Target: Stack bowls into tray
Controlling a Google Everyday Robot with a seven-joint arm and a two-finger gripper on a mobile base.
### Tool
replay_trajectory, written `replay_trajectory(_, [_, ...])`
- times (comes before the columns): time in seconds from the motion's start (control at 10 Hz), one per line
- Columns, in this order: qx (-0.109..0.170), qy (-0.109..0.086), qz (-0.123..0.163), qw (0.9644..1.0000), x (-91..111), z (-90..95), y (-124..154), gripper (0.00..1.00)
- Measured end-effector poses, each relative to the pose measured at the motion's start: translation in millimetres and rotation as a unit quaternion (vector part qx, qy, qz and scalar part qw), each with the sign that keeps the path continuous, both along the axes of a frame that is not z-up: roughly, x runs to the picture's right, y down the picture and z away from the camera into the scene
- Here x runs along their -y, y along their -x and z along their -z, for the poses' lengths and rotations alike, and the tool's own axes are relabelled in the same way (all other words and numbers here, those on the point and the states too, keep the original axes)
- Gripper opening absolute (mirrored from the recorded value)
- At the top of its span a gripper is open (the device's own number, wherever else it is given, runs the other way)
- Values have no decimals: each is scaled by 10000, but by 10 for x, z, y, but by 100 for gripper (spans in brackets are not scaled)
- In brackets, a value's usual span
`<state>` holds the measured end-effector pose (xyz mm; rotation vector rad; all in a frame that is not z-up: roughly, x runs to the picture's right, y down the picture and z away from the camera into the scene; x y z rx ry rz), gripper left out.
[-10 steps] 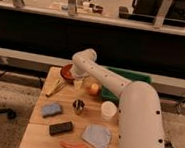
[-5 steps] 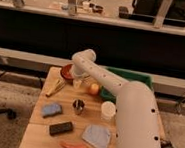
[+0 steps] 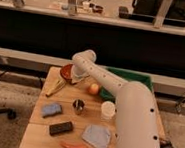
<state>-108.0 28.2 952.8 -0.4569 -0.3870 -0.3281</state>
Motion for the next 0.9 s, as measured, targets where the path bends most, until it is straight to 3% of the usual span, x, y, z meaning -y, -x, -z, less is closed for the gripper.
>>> replay_trajectory(0.2, [11, -4, 18, 10000, -8, 62, -22, 0])
replay_trajectory(0.9, [45, -102, 41, 9999, 40, 351, -95, 0])
